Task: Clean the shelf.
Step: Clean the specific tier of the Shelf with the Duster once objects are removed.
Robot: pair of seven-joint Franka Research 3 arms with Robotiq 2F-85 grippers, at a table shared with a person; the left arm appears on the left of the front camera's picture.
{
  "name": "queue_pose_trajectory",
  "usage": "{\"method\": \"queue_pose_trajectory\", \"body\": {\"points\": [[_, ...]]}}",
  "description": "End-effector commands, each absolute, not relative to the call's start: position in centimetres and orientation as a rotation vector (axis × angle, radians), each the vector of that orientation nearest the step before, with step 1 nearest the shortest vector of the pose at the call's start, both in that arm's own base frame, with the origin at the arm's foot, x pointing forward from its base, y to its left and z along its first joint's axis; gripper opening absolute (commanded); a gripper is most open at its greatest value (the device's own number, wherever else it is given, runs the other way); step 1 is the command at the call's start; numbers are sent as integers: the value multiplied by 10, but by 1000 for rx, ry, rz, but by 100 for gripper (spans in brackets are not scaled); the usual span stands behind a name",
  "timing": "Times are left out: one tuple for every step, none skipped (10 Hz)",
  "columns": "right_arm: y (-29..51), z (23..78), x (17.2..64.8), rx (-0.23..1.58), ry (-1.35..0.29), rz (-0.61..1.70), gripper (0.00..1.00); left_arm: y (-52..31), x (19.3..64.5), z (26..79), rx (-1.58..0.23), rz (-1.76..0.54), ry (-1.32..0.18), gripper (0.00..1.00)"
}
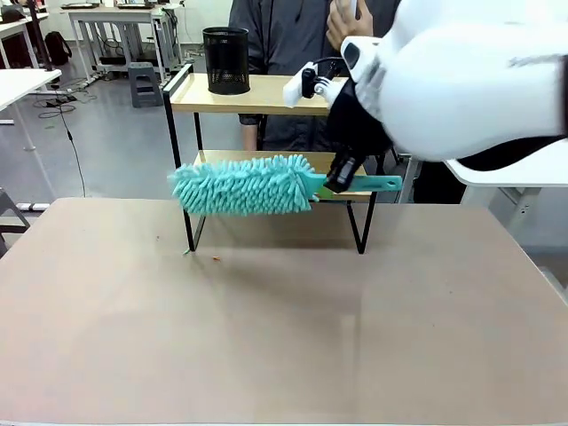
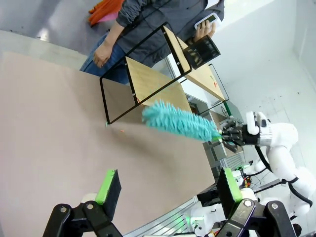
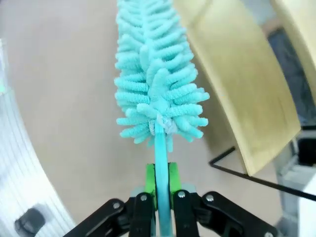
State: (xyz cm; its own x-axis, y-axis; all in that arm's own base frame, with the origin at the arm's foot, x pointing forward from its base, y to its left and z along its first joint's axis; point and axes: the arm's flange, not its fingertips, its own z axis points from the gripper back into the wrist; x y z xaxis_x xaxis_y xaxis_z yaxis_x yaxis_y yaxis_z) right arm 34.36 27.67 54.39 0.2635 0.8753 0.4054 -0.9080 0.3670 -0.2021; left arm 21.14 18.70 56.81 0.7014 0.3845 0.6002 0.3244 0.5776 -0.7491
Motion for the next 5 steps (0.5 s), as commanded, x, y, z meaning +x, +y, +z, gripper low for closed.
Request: {"method": "queue_pose_trajectory", "body": {"points": [[244, 558, 314, 218, -472, 1320, 13, 184, 213, 570, -985, 23, -845, 100], [236, 556, 312, 261, -483, 1309, 13, 184, 213, 570, -985, 23, -845, 100], [231, 551, 316, 273, -482, 1283, 13, 184, 213, 570, -985, 23, -845, 100], [228, 550, 320, 243, -506, 1231, 13, 184, 213, 570, -985, 23, -845, 100], [224, 554, 322, 235, -554, 1183, 13, 184, 213, 570, -985, 23, -845, 100]]}}
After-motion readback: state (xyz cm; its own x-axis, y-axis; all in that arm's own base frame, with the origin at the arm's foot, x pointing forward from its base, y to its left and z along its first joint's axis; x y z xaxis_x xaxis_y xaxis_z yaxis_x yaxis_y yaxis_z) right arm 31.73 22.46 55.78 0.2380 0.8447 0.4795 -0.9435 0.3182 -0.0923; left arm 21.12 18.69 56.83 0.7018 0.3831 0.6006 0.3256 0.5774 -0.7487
